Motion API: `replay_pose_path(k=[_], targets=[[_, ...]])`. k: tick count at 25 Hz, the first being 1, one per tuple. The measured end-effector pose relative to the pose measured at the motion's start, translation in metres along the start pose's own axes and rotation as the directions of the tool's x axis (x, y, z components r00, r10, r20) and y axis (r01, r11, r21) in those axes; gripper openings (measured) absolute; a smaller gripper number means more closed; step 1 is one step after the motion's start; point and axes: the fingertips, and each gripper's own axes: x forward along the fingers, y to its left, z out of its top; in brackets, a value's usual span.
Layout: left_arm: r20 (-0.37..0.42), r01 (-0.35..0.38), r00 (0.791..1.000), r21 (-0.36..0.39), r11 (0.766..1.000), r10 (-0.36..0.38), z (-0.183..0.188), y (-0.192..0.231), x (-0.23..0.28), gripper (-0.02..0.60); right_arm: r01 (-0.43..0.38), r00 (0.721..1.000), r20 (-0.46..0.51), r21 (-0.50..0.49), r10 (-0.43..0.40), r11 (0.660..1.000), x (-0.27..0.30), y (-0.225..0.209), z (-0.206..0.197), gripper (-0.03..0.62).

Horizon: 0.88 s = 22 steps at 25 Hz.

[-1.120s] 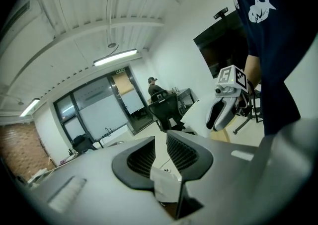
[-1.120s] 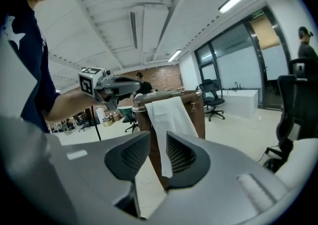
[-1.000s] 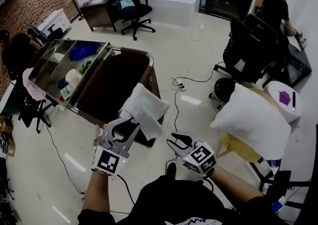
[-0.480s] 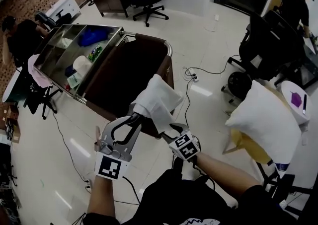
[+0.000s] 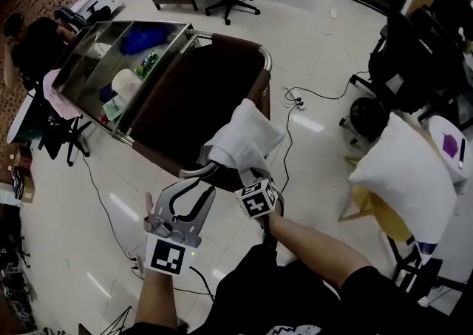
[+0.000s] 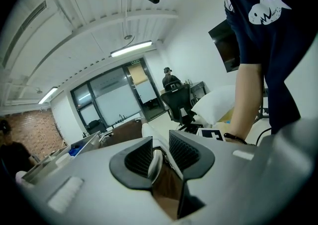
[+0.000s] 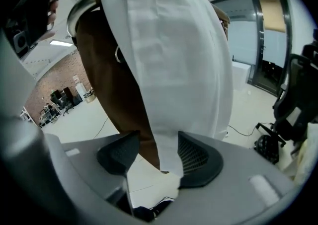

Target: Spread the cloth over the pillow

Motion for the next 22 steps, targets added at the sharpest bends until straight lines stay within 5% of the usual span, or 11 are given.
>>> replay_pose_path(k=[7, 14, 22], targets=[[-0.011, -0.010, 1.000, -0.031, 0.999, 0.010, -0.013, 0.000, -0.008, 0.092, 0.078, 0.997, -0.013, -0.037, -0.079, 0.996, 0.013, -0.004, 0.012, 0.236], [-0.014, -0.002, 1.000, -0.050, 0.999, 0.001, -0.014, -0.007, -0.004, 0.092, 0.069, 0.997, 0.024, 0.038, -0.070, 0.997, 0.013, -0.014, 0.016, 0.222], [-0.010, 0.009, 1.000, -0.036, 0.999, -0.009, -0.010, -0.008, 0.004, 0.092, 0.120, 0.993, 0.012, -0.007, -0.120, 0.993, 0.003, -0.030, 0.011, 0.019]])
